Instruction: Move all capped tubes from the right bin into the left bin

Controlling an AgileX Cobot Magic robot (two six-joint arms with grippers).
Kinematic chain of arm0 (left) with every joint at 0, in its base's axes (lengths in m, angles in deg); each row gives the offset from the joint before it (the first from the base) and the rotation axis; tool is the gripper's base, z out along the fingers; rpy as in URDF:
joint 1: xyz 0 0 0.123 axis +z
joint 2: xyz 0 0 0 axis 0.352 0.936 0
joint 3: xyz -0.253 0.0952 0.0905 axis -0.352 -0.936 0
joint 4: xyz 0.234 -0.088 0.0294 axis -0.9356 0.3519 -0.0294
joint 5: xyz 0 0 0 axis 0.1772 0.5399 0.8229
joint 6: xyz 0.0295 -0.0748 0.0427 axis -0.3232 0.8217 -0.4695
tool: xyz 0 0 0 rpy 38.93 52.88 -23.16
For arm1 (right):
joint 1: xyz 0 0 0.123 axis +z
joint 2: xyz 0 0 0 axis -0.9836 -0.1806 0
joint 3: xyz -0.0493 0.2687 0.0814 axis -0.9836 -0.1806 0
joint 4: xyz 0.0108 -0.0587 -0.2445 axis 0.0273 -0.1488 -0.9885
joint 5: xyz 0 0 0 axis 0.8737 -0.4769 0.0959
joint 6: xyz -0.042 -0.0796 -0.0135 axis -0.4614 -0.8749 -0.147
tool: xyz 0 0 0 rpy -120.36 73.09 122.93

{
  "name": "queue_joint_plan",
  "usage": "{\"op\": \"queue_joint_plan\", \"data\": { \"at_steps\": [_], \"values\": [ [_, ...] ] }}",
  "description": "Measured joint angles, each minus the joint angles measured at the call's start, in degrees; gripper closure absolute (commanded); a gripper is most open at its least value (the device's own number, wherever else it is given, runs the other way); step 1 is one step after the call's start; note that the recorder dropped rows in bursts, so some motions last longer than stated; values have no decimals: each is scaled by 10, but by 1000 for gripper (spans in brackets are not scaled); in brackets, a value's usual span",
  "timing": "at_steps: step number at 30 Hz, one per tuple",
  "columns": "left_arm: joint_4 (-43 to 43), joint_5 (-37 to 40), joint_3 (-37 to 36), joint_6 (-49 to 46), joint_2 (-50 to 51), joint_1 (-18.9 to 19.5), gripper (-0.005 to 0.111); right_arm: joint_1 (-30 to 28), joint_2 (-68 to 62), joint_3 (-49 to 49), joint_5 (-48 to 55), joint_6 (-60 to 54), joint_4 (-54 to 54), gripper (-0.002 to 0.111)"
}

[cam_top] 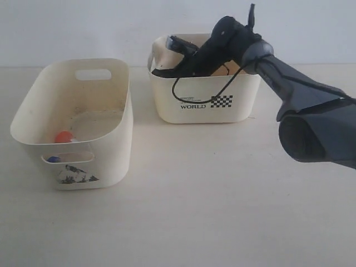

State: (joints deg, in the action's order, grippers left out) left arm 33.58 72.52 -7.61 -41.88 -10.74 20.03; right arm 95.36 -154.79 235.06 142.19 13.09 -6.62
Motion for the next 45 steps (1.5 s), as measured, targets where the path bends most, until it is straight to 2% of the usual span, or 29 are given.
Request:
{"op": "queue_joint_plan", "data": {
  "at_steps": [4, 10, 25, 27, 29, 32, 33, 34, 36, 41, 45],
  "values": [
    [0, 0, 0, 0, 0, 0, 102, 12, 3, 0, -2, 57, -63, 108],
    [0, 0, 0, 0, 0, 0, 102, 8, 19, -1, 17, 55, -89, 108],
    [0, 0, 0, 0, 0, 0, 102, -31, 96, -5, 25, 40, -73, 106],
    [0, 0, 0, 0, 0, 0, 102, -31, 100, -5, 25, 44, -78, 97],
    [0, 0, 0, 0, 0, 0, 102, -31, 107, -6, 25, 51, -88, 83],
    [0, 0, 0, 0, 0, 0, 102, -31, 119, -6, 26, 61, -110, 52],
    [0, 0, 0, 0, 0, 0, 102, -31, 123, -6, 26, 72, -123, 46],
    [0, 0, 0, 0, 0, 0, 102, -31, 127, -6, 26, 80, -138, 45],
    [0, 0, 0, 0, 0, 0, 102, -31, 136, -7, 26, 101, -163, 48],
    [0, 0, 0, 0, 0, 0, 102, -31, 156, -42, 25, 121, -184, 66],
    [0, 0, 0, 0, 0, 0, 102, -31, 177, -90, 26, 117, -176, 65]
  ]
}}
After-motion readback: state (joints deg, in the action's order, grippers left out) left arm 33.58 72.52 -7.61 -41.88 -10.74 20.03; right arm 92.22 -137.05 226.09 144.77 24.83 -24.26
